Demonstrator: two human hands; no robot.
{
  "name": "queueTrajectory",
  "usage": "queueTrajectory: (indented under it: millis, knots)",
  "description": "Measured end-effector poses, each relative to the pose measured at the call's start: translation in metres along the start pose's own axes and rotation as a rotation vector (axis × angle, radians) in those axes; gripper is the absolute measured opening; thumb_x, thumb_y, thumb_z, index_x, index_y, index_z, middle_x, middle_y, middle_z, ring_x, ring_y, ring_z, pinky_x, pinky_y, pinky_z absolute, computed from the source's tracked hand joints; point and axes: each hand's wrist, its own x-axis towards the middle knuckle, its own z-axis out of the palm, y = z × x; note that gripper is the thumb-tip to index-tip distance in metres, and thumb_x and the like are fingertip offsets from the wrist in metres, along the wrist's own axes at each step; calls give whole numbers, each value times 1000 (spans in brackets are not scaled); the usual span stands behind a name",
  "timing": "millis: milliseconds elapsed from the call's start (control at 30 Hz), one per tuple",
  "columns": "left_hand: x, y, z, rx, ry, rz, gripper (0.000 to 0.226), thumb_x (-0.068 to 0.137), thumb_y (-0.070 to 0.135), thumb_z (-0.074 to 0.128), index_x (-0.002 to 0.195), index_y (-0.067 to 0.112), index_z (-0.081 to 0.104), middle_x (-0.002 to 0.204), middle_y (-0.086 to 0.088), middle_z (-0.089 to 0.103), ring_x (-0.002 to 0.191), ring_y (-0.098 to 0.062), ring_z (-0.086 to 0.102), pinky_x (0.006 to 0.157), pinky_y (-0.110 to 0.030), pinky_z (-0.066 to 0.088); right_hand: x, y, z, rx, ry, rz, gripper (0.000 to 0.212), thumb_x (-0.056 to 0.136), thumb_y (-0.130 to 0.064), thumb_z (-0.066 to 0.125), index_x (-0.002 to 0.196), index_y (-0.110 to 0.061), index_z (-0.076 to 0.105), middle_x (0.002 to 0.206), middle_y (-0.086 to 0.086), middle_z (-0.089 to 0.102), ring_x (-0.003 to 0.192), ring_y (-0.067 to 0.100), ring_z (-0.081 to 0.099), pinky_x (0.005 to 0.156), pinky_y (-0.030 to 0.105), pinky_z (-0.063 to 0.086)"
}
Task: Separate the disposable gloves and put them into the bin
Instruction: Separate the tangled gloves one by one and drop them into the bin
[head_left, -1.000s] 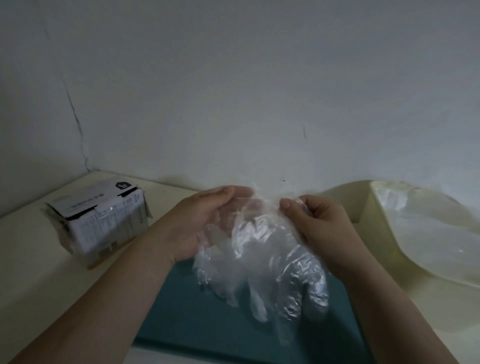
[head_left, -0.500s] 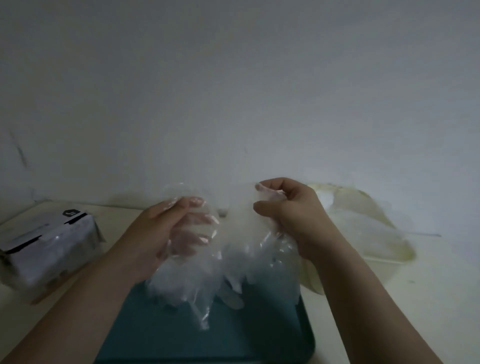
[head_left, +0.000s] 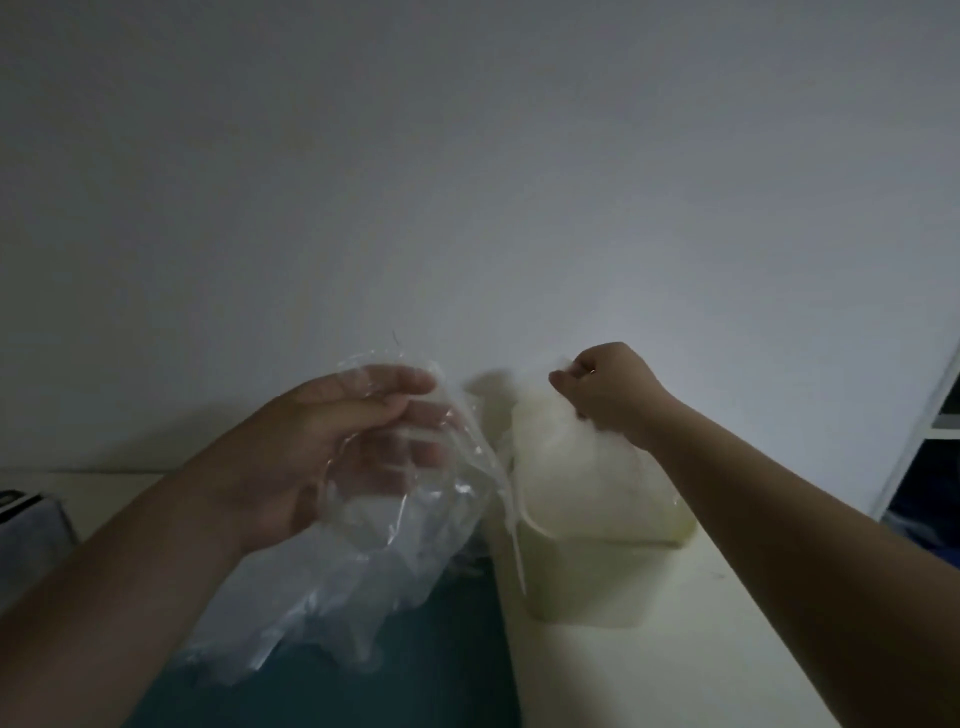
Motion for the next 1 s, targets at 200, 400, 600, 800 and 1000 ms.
queueTrajectory:
  millis: [200, 400, 600, 800, 1000]
  knots:
    - [49, 18, 41, -97, -84, 13, 29, 85, -6, 58, 107, 11, 68, 96, -13, 79, 68, -16, 76, 53, -26, 60, 12, 14, -4, -528, 7, -43, 25, 100, -43, 57, 96, -18, 62, 90, -3, 63, 83, 23, 61, 71, 31, 46]
    - [129, -17, 73, 108, -90, -112, 31, 92, -15, 56, 95, 12, 72, 91, -9, 78, 71, -17, 73, 63, -26, 60, 24, 37, -26, -332, -35, -13, 40, 106, -19, 49, 145, -15, 52, 136, 10, 62, 122, 31, 60, 105, 39, 47]
    - [187, -44, 86, 376, -6, -106, 32, 83, -22, 65, 113, -11, 68, 90, -15, 76, 69, -24, 72, 61, -33, 61, 4, 40, -64, -248, 137, -197, 43, 104, -37, 56, 143, -20, 56, 140, 5, 60, 125, 22, 60, 108, 37, 46]
    - [206, -69, 101, 661, 89, -110, 23, 86, 3, 79, 108, 9, 73, 98, -14, 75, 79, -27, 74, 65, -34, 64, -46, 12, -39, -454, -455, -316, 64, 98, -60, 56, 156, -41, 37, 162, -5, 37, 149, 19, 37, 118, 36, 30]
    - [189, -52, 79, 741, 209, 155, 24, 93, 17, 75, 116, 18, 70, 105, 3, 69, 90, -11, 65, 70, -21, 52, -43, 12, 16, -663, -696, -138, 85, 96, -67, 53, 164, -41, 9, 171, 5, 21, 150, 35, 35, 119, 49, 34]
